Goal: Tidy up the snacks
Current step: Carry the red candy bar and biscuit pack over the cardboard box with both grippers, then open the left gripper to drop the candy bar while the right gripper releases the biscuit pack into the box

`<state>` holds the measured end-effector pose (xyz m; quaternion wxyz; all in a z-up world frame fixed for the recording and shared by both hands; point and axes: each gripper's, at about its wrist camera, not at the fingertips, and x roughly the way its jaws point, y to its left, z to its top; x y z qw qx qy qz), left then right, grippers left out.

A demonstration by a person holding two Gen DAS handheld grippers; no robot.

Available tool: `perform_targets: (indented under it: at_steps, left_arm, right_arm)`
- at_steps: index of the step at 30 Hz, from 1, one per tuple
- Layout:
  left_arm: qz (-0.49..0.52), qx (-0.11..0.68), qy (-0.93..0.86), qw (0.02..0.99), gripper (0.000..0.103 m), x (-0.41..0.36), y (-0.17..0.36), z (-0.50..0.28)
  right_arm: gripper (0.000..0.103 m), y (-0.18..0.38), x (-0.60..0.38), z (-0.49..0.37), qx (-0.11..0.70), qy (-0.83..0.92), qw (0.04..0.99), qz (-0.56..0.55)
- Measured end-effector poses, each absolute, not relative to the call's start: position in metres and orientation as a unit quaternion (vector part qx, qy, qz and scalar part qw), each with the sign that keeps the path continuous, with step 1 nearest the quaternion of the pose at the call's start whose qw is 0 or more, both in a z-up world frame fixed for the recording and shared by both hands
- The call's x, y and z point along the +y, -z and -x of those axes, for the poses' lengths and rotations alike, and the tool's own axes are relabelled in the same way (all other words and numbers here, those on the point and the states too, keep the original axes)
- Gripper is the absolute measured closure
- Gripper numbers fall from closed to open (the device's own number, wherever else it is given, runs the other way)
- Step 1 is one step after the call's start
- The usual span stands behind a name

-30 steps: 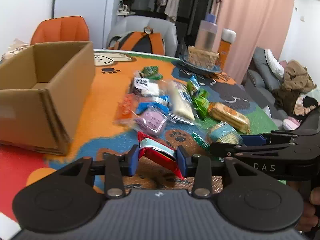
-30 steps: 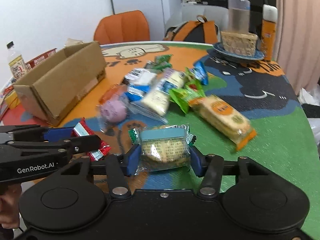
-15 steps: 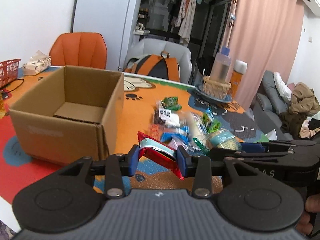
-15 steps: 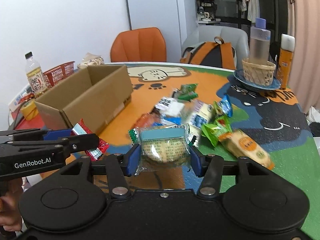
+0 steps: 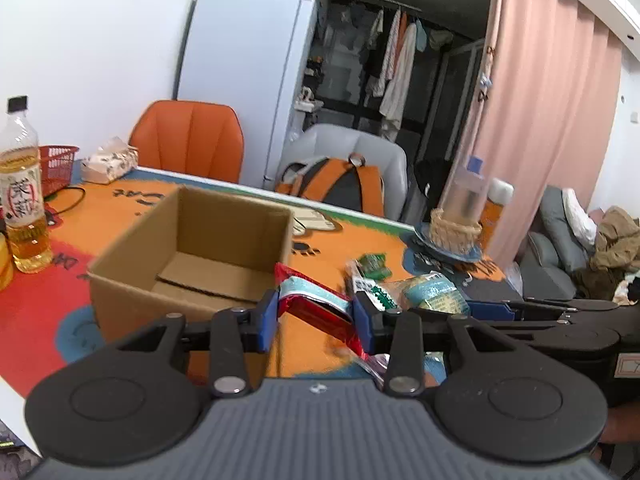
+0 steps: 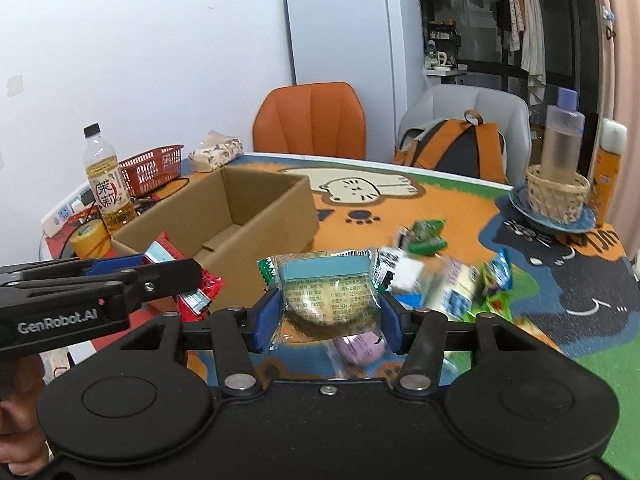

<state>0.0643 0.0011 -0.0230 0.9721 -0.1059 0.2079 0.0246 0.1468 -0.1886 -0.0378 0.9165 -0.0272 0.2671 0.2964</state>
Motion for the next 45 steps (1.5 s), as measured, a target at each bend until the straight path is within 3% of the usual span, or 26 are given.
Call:
perform_targets:
  at_steps: [29, 38, 45]
  left_arm:
    - [0.143, 0.199, -0.106, 0.964, 0.064, 0.105, 0.020, -0.123]
    - [0.167, 0.202, -0.133, 0.956, 0.051, 0.121, 0.024, -0.120]
    - [0.170, 0.211, -0.148, 0.951, 0.028, 0.121, 0.021, -0.111]
  right_arm:
    - [0.051, 0.018, -0.095, -0.202, 0.250, -0.350, 0.902, 0.014]
    - [0.047, 0.023, -0.073, -0.219, 0.265, -0.368, 0.891, 0.009]
    - [0.045, 0.021, -0.087, -0.218, 0.268, -0.358, 0.895, -0.009]
